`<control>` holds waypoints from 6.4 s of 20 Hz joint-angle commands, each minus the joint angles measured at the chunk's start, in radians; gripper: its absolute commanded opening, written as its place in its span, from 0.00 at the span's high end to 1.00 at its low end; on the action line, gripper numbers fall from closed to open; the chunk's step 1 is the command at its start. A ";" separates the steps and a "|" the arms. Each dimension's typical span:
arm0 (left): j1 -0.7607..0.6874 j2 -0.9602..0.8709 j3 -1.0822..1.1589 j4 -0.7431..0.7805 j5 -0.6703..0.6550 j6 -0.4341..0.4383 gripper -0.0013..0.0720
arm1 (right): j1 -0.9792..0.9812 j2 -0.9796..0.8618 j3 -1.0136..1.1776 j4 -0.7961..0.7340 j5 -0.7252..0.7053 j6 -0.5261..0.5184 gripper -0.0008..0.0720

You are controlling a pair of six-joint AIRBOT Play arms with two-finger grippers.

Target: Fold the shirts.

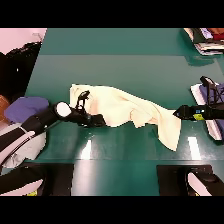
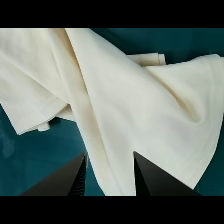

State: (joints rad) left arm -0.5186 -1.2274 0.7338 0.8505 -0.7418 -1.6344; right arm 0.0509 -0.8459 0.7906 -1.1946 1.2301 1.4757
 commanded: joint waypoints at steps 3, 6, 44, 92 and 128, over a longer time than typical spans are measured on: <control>-0.073 -0.002 -0.018 -0.053 0.219 -0.099 0.25 | -0.001 -0.001 0.001 0.012 0.002 0.000 0.52; -0.073 -0.032 -0.018 -0.065 0.170 -0.130 0.24 | 0.000 -0.001 0.001 0.065 -0.001 -0.001 0.52; 0.513 0.250 -0.081 0.205 -0.350 0.125 0.25 | 0.001 -0.001 0.001 0.077 -0.021 -0.004 0.53; 0.371 0.138 0.016 -0.200 -0.145 0.465 0.94 | 0.002 0.016 -0.475 0.124 0.056 0.135 0.38; 0.679 0.396 1.440 -0.005 -0.198 0.235 0.94 | -0.531 0.037 1.178 0.121 -0.054 -0.065 0.97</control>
State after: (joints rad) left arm 0.1596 -0.8375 2.1731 0.8307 -0.9134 -1.3586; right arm -0.4240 -0.8471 2.0102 -1.0695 1.1900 1.4113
